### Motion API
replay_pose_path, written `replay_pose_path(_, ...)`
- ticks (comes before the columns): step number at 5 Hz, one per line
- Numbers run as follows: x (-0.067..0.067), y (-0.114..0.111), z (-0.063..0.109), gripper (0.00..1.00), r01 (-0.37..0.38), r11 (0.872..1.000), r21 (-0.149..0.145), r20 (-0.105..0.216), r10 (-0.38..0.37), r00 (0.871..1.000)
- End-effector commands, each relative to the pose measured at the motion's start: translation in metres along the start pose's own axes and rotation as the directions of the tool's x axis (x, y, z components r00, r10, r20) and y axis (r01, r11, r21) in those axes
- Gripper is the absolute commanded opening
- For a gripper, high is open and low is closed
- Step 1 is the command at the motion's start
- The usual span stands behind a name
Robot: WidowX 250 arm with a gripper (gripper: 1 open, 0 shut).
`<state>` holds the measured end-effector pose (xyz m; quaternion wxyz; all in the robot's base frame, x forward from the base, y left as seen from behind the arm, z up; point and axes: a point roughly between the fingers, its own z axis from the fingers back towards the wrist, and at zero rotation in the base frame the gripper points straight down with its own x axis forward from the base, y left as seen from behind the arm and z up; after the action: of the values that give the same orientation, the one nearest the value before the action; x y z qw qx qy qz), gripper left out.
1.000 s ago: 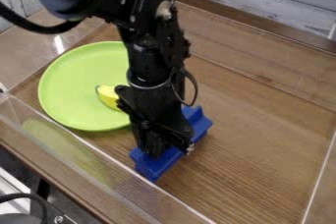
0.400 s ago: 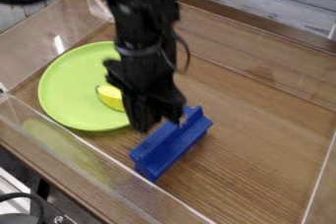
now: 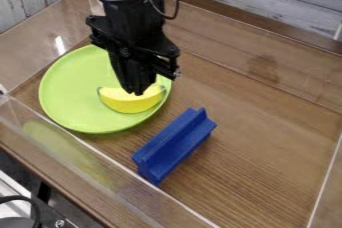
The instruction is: Put the blue object in the green plate
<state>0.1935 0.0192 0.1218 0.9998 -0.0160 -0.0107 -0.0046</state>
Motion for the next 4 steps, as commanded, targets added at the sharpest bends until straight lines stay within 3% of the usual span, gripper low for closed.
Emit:
replay_pose_path(1,0.0009,-0.0031,0.001,1.0,0.0,1.0,-0.001,0.019,0.0,1.0)
replay_pose_path(4,-0.0015,-0.0096,-0.0087,1.0,0.008,1.0,-0.013,-0.001,-0.008,1.0)
